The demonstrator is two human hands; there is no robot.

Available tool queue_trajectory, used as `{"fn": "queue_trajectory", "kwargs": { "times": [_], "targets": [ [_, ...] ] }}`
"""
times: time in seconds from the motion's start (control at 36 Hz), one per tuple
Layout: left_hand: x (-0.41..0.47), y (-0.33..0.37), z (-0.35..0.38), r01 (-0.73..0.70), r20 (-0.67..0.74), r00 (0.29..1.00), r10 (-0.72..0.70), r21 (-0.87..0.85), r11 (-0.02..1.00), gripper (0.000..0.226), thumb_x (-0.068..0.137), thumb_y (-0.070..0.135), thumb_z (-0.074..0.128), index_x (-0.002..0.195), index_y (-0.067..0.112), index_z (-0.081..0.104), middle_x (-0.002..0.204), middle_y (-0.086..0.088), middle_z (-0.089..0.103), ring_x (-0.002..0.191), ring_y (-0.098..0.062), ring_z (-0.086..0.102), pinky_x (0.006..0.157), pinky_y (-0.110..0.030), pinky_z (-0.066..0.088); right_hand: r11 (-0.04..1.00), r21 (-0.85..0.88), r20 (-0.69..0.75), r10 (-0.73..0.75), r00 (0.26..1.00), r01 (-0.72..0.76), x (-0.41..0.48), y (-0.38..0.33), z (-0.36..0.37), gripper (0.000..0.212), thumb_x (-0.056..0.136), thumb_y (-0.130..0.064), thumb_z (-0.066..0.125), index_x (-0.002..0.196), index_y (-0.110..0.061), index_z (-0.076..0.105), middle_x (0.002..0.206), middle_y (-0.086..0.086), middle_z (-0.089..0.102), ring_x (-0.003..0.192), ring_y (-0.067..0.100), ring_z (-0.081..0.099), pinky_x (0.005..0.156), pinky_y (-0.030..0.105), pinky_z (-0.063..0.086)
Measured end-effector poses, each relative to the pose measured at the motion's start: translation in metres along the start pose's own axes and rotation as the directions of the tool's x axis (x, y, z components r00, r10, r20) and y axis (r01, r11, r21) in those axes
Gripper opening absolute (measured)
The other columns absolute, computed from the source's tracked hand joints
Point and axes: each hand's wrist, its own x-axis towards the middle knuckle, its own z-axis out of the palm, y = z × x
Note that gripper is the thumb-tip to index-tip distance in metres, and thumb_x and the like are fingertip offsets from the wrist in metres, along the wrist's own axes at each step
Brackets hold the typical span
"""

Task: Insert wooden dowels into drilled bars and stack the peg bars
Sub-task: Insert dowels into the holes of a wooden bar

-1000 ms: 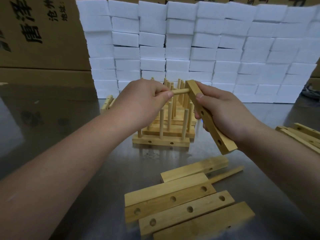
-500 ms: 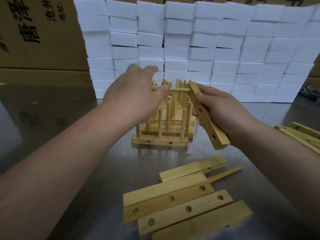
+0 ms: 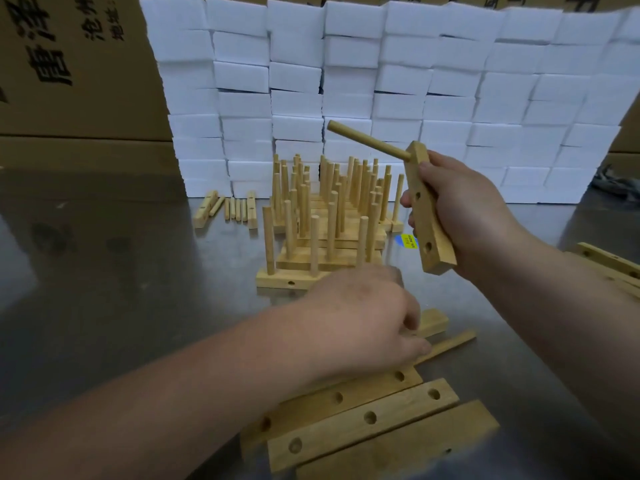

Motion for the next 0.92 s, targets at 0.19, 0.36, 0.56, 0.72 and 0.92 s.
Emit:
{"fn": "queue_trajectory", "kwargs": {
  "times": [0.19, 0.36, 0.56, 0.72, 0.92],
  "targets": [
    [0.000, 0.019, 0.022, 0.073, -0.018, 0.997, -0.072, 0.085, 0.994, 0.039, 0.092, 0.046, 0.038, 0.111, 0.021, 0.063, 0.116, -0.004, 0.049, 0.105, -0.021, 0.044, 0.092, -0.043, 0.040, 1.000, 0.001, 0.052, -0.012, 0.999, 0.012, -0.005, 0.000, 0.003, 0.032, 0.096, -0.017, 0.041, 0.076, -0.033, 0.060, 0.059, -0.001, 0.056, 0.039, 0.006, 0.048, 0.039, 0.015, 0.040],
    [0.009, 0.018, 0.023, 0.191, -0.036, 0.981, -0.192, -0.013, 0.981, 0.027, 0.085, 0.043, 0.053, 0.093, 0.020, 0.064, 0.101, -0.002, 0.054, 0.099, -0.022, 0.048, 0.087, -0.040, 0.039, 1.000, 0.013, 0.074, 0.000, 0.997, -0.001, -0.005, 0.002, 0.006, 0.027, 0.096, -0.017, 0.042, 0.087, -0.035, 0.060, 0.057, -0.001, 0.056, 0.039, 0.006, 0.048, 0.040, 0.014, 0.040],
    [0.009, 0.017, 0.024, 0.176, -0.055, 0.982, -0.178, -0.045, 0.983, 0.029, 0.088, 0.041, 0.053, 0.101, 0.019, 0.066, 0.125, -0.003, 0.047, 0.117, -0.023, 0.040, 0.102, -0.043, 0.025, 1.000, 0.022, 0.064, -0.005, 0.998, 0.003, -0.004, 0.002, 0.006, 0.027, 0.096, -0.017, 0.043, 0.085, -0.034, 0.060, 0.057, -0.002, 0.056, 0.039, 0.006, 0.048, 0.039, 0.014, 0.040],
    [0.001, 0.006, -0.019, 0.077, -0.172, 0.983, -0.062, 0.081, 0.994, 0.023, 0.093, 0.036, 0.047, 0.100, 0.018, 0.058, 0.104, -0.001, 0.055, 0.094, -0.020, 0.053, 0.081, -0.037, 0.049, 0.998, 0.036, 0.012, -0.043, 0.999, 0.043, 0.004, -0.007, -0.003, 0.023, 0.096, -0.019, 0.042, 0.090, -0.032, 0.060, 0.056, 0.000, 0.057, 0.038, 0.009, 0.047, 0.040, 0.014, 0.039],
    [-0.020, -0.024, -0.069, 0.105, -0.133, 0.985, -0.106, -0.016, 0.994, 0.008, 0.093, 0.030, 0.044, 0.096, 0.034, 0.050, 0.080, 0.011, 0.054, 0.066, -0.003, 0.047, 0.053, -0.020, 0.036, 0.999, 0.012, -0.078, -0.045, 0.996, 0.046, 0.014, -0.008, -0.014, 0.023, 0.097, -0.022, 0.042, 0.114, -0.028, 0.056, 0.067, 0.002, 0.059, 0.041, 0.005, 0.053, 0.041, 0.016, 0.042]
  ]
}}
